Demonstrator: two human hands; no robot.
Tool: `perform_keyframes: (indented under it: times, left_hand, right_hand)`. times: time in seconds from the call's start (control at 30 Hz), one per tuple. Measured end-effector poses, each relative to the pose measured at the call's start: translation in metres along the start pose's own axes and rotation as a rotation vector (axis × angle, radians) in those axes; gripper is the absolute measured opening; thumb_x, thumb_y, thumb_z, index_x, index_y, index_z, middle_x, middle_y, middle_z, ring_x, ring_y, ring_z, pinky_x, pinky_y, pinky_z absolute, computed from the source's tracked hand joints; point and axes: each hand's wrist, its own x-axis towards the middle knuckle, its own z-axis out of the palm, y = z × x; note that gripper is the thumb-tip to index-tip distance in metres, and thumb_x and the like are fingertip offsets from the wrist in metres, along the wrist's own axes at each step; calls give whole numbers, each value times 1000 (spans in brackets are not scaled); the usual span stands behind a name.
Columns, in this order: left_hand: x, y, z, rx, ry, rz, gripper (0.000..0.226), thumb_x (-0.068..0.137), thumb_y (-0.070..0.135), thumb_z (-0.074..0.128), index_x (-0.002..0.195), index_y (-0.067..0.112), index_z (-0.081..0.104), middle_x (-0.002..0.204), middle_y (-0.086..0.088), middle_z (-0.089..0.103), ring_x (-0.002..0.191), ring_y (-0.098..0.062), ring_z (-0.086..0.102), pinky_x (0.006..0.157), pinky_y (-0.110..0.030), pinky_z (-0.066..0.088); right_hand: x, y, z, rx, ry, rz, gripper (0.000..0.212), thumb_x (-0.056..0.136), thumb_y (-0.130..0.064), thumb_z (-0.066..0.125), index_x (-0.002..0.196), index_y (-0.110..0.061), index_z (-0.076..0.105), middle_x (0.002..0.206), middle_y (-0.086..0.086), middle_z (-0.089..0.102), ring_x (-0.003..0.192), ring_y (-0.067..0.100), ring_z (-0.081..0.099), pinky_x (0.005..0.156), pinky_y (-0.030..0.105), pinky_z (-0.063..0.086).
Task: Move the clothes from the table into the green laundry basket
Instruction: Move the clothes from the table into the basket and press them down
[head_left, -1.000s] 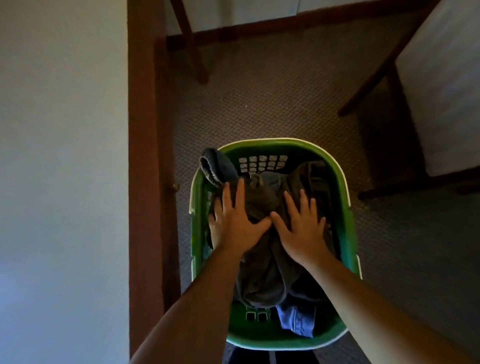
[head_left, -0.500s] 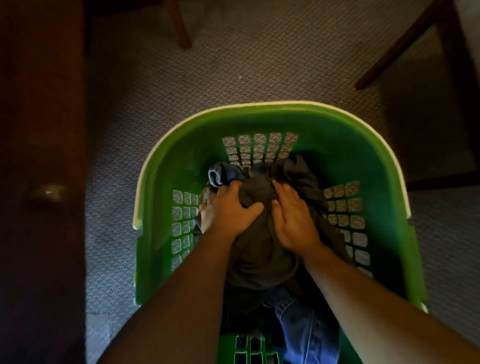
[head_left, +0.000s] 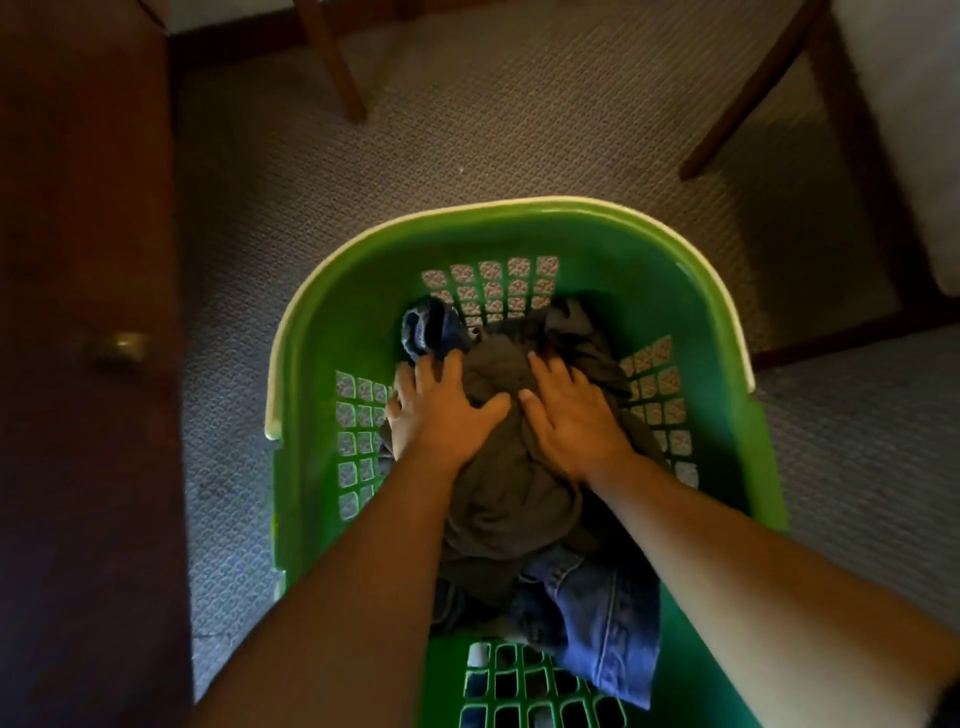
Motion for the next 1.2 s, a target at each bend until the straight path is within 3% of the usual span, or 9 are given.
perform_keyframes:
  times: [0.1, 0.23, 0.47, 0.67, 0.8, 0.93, 1.0, 1.1, 1.2]
  left_hand:
    - [-29, 5, -16, -23, 32, -20, 93, 93, 78, 46, 167, 31, 13, 175, -7, 4, 160, -37, 1, 124, -63, 16]
    - [-70, 14, -23, -36, -59, -51, 90, 98, 76, 35, 168, 31, 1, 176, -8, -12, 160, -38, -13, 127, -62, 9]
    - [-155, 12, -6, -72, -9, 50, 85, 104, 57, 49, 168, 29, 0, 174, -12, -19, 160, -37, -17, 126, -61, 15]
    - [-191, 6, 7, -213, -32, 105, 73, 103, 28, 62, 165, 31, 24, 175, -10, -11, 162, -37, -5, 128, -55, 21]
    - [-200, -10, 9, -255, -82, 208, 79, 91, 2, 62, 161, 28, 38, 176, -7, -5, 160, -36, 15, 122, -47, 37]
    - [-212, -21, 8, -240, -125, 250, 75, 92, 8, 65, 161, 27, 39, 177, -2, 2, 153, -34, 36, 112, -40, 47]
    - [-218, -24, 13, -158, -93, 278, 72, 95, 14, 64, 161, 28, 38, 177, -2, 4, 152, -37, 36, 114, -45, 45]
    - [-222, -22, 21, 152, 36, 306, 74, 98, 25, 63, 163, 35, 29, 176, -7, 2, 159, -44, 9, 126, -61, 21]
    - [-209, -18, 30, 194, 17, 255, 104, 95, 34, 73, 166, 40, -2, 174, -11, -17, 157, -52, -6, 127, -63, 12]
  right_hand:
    - [-28, -8, -17, -51, -84, 0, 68, 107, -56, 17, 166, -24, 6, 174, 4, 1, 159, 34, 7, 128, 52, 9]
    - [-68, -14, -40, -61, -216, 7, 67, 108, -55, 23, 166, -27, 4, 174, 0, -3, 160, 30, 1, 128, 51, 4]
    - [-148, -10, -65, -151, -297, -78, 66, 109, -53, 23, 166, -27, 3, 174, -2, -6, 161, 24, -4, 129, 49, 4]
    - [-182, -16, -68, -169, -289, -129, 69, 110, -50, 29, 166, -20, 2, 174, -1, -3, 161, 21, -2, 130, 46, 4]
    - [-195, -12, -56, -167, -272, -112, 68, 110, -46, 33, 166, -19, 5, 174, -1, 2, 161, 21, 3, 130, 45, 7]
    - [-207, -9, -43, -177, -268, -82, 67, 110, -45, 35, 166, -23, 5, 174, -2, 3, 160, 22, 6, 129, 46, 14]
    - [-212, -9, -36, -219, -229, -97, 72, 109, -44, 39, 165, -28, -2, 174, -1, 2, 160, 25, 7, 128, 49, 16]
    - [-212, -8, -27, -358, -182, -121, 90, 104, -47, 51, 162, -35, -17, 174, 0, -11, 160, 31, -4, 127, 55, 7]
    - [-200, -6, -18, -408, -147, -124, 114, 92, -56, 68, 159, -40, -23, 172, 0, -21, 158, 38, -14, 125, 63, 6]
